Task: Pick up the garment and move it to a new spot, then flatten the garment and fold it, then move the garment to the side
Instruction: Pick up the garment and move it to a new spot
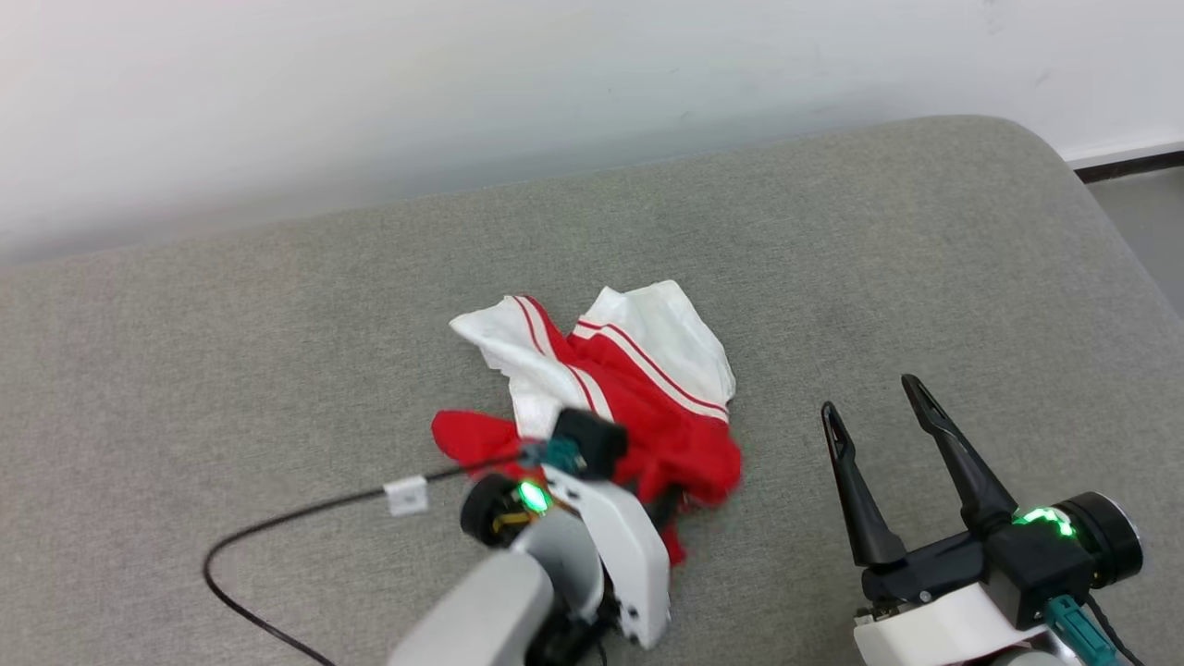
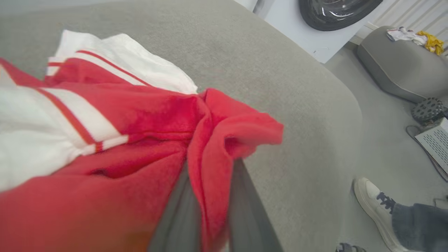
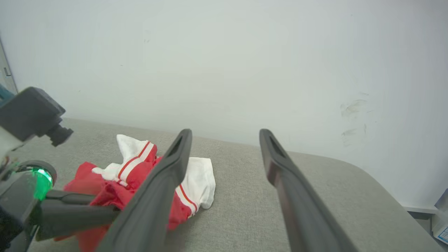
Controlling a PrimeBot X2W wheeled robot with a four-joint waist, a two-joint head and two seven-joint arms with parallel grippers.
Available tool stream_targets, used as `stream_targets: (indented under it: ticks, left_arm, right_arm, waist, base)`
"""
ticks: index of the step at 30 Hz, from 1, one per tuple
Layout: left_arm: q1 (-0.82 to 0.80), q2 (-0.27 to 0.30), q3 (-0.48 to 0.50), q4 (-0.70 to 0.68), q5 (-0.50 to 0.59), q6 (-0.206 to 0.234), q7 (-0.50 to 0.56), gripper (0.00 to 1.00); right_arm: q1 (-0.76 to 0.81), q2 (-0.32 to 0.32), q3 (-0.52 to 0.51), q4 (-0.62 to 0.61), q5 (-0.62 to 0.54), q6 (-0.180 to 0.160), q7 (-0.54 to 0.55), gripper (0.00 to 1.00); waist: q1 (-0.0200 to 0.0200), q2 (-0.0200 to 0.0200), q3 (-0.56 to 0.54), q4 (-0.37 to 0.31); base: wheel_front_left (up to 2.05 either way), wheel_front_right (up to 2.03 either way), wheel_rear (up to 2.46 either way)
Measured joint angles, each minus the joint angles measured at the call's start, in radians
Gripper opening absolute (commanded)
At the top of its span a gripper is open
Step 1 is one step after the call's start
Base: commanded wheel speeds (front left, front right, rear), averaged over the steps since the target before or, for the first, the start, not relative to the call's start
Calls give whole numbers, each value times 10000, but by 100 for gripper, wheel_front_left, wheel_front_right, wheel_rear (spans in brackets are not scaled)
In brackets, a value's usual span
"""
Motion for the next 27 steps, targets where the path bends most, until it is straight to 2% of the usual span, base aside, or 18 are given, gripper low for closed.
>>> stream_targets:
  ticks: [1, 5, 11, 18, 24, 27]
  left_arm:
    - [105, -63, -188, 171, -4, -48, 8, 100]
    - [251, -247, -474, 523, -111, -117, -295, 100]
    - [44, -226, 2, 249, -290, -84, -1358, 100]
    - [109, 738, 1271, -635, -472, 410, -2715, 100]
    - [980, 2098, 2165, -1505, 96, 1225, -3461, 100]
    - [1838, 2451, 2604, -1981, 274, 1578, -3620, 100]
  right_arm:
    - [4, 4, -21, 0, 0, 0, 0, 100]
    - [49, 12, -92, 29, -23, 0, 0, 100]
    - [234, 27, -180, 69, -46, 0, 0, 100]
    - [477, -38, -376, 35, -46, 0, 0, 100]
    - [636, -100, -583, -224, 61, 0, 0, 100]
    - [703, -113, -709, -370, 94, 0, -2, 100]
  waist:
    - [0, 0, -7, -16]
    - [0, 0, -71, 35]
    - [1, 0, -346, 327]
    - [1, 0, -919, 760]
    - [1, 0, -1210, 1105]
    - [0, 0, -1262, 1203]
  base:
    - [0, 0, 0]
    - [0, 0, 0]
    - [0, 0, 0]
    - [0, 0, 0]
    - [0, 0, 0]
    - [0, 0, 0]
